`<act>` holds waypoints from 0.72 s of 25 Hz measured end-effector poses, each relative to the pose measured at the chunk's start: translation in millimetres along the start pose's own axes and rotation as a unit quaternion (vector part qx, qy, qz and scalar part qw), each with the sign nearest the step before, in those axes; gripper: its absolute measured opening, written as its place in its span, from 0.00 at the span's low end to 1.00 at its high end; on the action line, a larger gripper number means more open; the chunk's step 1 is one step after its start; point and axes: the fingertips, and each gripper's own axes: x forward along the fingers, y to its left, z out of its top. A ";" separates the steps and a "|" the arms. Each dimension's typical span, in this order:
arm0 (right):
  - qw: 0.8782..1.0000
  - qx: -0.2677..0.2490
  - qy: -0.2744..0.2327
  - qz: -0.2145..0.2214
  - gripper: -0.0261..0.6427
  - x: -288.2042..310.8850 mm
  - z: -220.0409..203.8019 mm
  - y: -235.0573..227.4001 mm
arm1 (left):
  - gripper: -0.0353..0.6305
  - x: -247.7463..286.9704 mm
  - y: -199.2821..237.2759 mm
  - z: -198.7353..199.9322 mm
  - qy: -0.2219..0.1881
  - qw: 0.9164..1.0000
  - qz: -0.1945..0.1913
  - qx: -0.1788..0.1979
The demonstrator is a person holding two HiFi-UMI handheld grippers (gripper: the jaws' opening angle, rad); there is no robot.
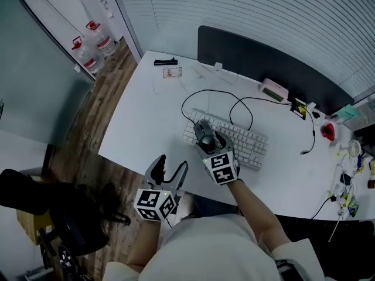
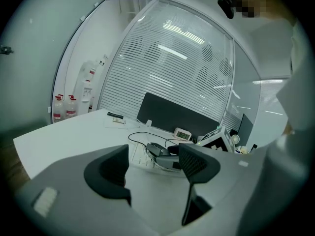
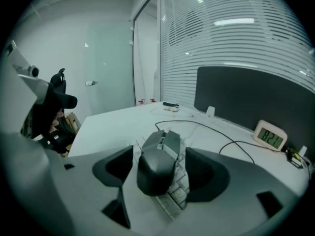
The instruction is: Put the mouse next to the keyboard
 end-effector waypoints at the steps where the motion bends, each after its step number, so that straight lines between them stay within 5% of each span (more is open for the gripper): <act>1: 1.000 -0.004 0.005 0.000 0.51 5.4 -0.6 -0.8 | 0.52 1.1 0.7 -0.6 0.002 1.000 0.001 0.000; 7: 0.999 -0.011 0.052 -0.011 0.51 27.6 -6.4 -5.0 | 0.52 3.1 4.4 -3.0 0.011 1.000 0.004 0.000; 18: 0.998 -0.004 0.053 -0.020 0.48 15.8 -8.6 -10.3 | 0.52 -4.7 3.7 -1.2 0.006 1.000 0.007 0.003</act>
